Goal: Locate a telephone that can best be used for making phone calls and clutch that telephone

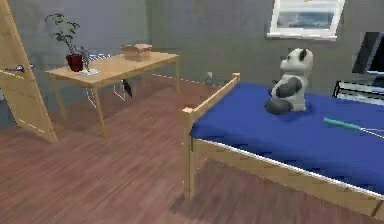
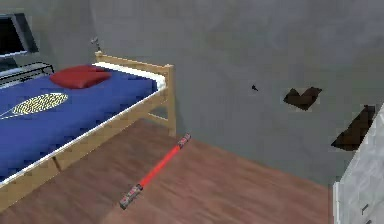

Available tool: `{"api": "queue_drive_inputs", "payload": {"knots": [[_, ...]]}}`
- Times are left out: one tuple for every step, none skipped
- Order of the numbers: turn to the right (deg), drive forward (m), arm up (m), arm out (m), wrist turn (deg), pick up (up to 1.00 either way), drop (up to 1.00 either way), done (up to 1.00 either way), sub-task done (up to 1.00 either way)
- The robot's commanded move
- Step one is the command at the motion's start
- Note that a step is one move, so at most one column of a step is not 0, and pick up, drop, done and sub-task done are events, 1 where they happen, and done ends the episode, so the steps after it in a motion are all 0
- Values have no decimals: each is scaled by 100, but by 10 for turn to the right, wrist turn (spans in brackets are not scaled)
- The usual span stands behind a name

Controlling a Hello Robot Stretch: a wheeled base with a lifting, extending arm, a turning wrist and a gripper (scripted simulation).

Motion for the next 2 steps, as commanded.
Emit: {"api": "queue_drive_inputs", "payload": {"knots": [[240, 0, 0, 0, 0, 0, 0, 0, 0], [0, 25, 0, 0, 0, 0, 0, 0, 0]]}}
